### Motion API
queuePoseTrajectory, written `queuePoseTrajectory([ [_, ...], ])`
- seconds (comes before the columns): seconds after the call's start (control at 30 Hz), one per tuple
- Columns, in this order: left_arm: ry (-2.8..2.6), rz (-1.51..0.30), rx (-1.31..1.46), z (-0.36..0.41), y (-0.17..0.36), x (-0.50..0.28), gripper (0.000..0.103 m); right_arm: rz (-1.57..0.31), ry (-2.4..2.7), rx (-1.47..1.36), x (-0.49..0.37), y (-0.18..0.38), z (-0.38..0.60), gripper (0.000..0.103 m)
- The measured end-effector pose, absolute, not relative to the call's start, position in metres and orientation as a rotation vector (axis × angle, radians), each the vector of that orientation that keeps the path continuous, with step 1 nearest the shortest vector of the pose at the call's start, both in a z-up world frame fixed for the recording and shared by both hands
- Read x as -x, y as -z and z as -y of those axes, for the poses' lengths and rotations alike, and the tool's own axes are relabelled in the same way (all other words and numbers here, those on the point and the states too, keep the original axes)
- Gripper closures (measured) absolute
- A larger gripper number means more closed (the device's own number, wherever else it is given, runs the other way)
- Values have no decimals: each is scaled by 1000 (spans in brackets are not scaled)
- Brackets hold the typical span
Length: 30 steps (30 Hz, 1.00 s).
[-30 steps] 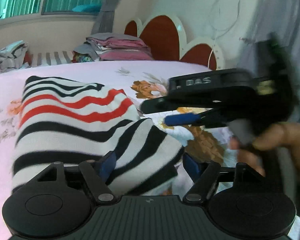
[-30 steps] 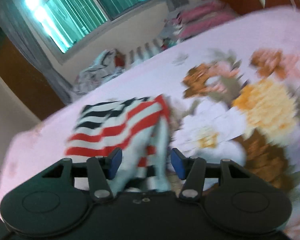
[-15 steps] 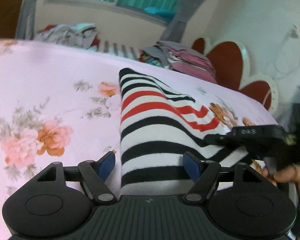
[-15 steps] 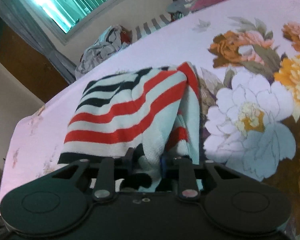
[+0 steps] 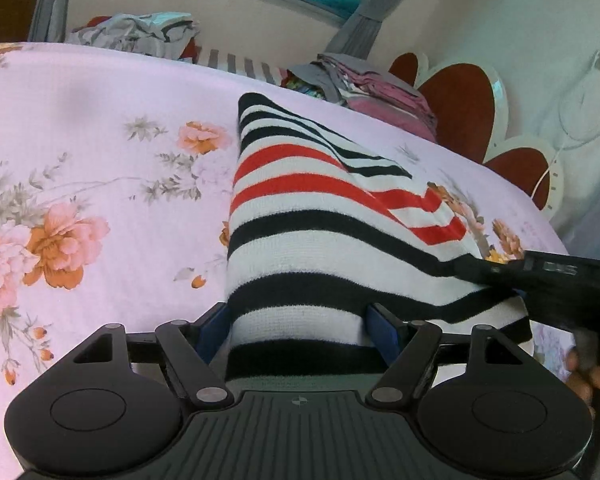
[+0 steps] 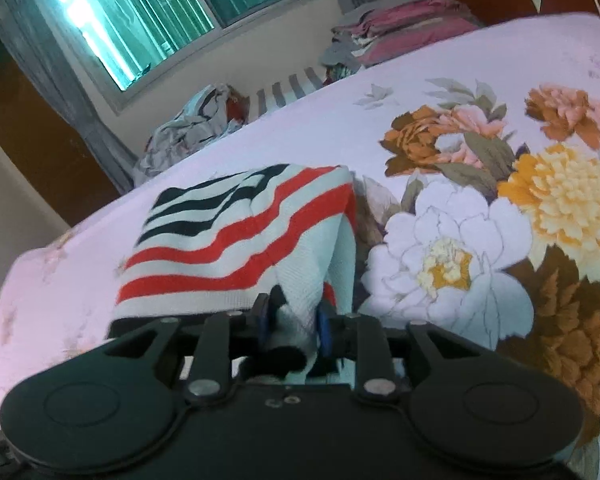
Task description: Fold small clothes
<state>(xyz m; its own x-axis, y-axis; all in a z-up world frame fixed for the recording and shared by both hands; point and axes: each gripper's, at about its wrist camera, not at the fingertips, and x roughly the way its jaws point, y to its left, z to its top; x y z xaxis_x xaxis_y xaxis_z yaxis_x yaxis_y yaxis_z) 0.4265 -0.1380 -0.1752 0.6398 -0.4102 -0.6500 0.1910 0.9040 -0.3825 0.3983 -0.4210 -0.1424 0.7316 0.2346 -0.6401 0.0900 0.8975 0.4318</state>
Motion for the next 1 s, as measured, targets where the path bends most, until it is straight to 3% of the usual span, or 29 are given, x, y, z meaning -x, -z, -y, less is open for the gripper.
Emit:
queuePoseTrajectory([
  [0.1, 349, -808, 293, 138, 176, -427, 30, -761, -104, -463, -375, 135, 423, 65],
  [0.2, 348, -808, 293, 139, 177, -427, 30, -795, -118, -443, -359, 136, 420, 66],
  [0.23, 348, -807, 292, 139, 177, -427, 30, -802, -117, -437, -355, 137, 420, 68],
  [0.3, 351, -805, 283, 140, 177, -427, 30, -805, -96, -424, -348, 143, 422, 83],
  [0.4, 359, -809, 279, 140, 178, -428, 29, -821, -66, -453, -345, 152, 428, 90],
  [0.67, 368, -817, 349, 128, 157, -435, 29, -798, -80, -415, -351, 131, 430, 74],
  [0.77, 373, -794, 354, 128, 146, -447, 29, -764, -70, -440, -367, 122, 436, 63],
  [1.0, 342, -763, 331, 140, 137, -483, 29, -780, -63, -531, -423, 123, 444, 58],
])
